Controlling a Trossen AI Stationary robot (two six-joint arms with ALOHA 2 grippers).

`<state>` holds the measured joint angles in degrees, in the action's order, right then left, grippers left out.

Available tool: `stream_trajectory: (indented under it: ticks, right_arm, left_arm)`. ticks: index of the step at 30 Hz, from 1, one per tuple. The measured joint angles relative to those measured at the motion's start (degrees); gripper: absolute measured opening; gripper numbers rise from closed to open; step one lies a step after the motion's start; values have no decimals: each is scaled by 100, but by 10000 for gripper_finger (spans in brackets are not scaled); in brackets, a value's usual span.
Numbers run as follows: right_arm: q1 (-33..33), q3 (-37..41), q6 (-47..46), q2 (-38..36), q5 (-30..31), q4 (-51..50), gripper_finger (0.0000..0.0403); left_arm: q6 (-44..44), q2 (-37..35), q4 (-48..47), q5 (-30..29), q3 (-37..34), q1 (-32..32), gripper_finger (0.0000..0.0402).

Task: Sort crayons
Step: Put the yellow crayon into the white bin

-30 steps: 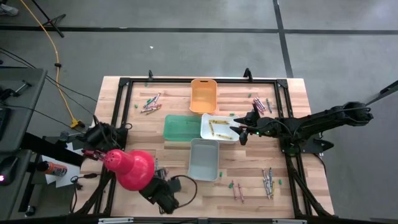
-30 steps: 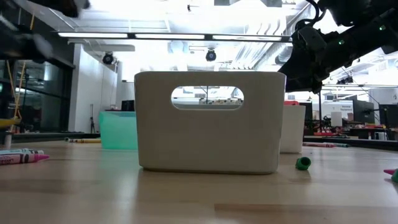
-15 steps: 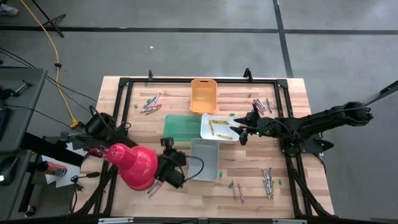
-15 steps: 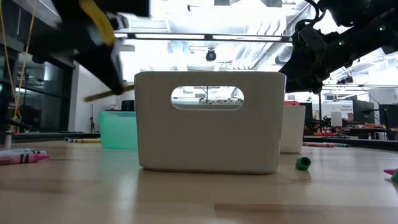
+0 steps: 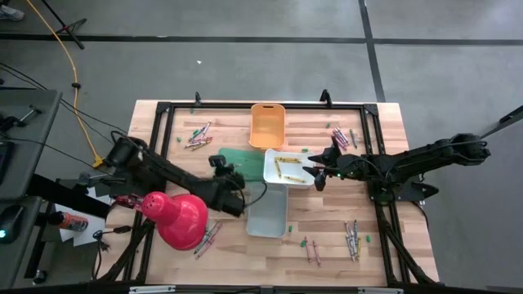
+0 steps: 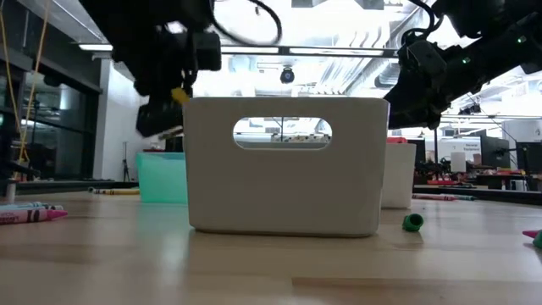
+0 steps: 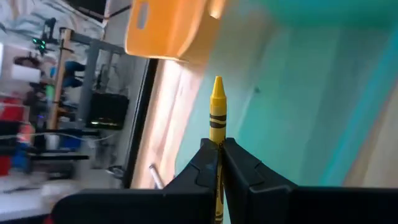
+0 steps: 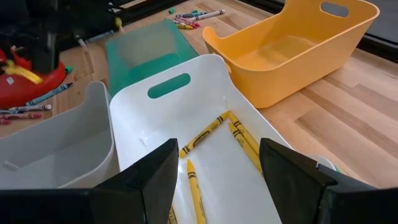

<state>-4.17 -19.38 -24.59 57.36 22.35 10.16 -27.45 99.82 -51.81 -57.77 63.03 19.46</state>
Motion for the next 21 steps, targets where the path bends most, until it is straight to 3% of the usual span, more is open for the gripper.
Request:
stream_trajectory:
  ticks: [9, 15, 21]
  right_arm:
    - [-1, 0, -56, -1, 0, -9, 220]
    - [-2, 0, -111, -2, 0, 0, 220]
    - [-1, 0, -100, -2, 241, 0, 220]
  left_arm:
    - [1395, -1724, 3404, 680, -1450, -138, 0]
    - [2315, -2334, 6862, 2337, -2851, -953, 0]
    - [2341, -2168, 9764, 4623, -3453, -2028, 0]
